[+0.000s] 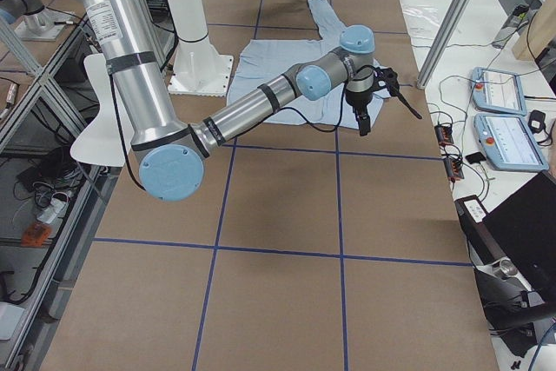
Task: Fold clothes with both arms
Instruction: 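Reach the left gripper to the other sleeve cuff and grasp it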
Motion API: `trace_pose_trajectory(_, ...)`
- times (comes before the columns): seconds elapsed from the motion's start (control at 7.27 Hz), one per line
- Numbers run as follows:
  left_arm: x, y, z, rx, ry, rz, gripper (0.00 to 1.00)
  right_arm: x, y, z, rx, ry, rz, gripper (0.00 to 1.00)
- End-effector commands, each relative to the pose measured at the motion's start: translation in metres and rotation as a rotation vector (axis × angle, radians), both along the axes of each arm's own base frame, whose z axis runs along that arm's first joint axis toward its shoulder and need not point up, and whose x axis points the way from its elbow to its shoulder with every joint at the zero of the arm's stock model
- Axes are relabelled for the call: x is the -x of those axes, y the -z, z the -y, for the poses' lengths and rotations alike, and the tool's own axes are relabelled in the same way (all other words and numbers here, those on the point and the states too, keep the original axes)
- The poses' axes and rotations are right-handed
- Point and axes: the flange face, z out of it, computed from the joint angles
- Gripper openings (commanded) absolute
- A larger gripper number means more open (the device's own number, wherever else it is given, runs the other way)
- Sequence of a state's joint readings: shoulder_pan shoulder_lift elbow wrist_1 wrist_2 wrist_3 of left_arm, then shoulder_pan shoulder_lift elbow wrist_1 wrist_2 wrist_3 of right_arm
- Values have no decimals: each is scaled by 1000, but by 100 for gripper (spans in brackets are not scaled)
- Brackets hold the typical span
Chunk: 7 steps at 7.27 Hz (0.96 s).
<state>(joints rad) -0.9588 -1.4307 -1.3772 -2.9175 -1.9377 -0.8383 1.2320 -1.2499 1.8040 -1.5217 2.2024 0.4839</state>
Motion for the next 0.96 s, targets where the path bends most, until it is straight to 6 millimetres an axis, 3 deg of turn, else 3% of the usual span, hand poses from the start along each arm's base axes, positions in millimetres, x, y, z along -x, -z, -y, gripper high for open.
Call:
trace_pose_trajectory(0.0,-5,-8,0,5,-7,14,82,0,0,0,1,-1,-1,100)
trace_pose_trajectory(0.28,-11,-13,8,8,-3,23,79,0,-1,0,2,-1,-1,100)
trace_pose_trajectory(0.83,-18,-15,5,6,-16,29,77,0,-2,0,4,0,-1,100)
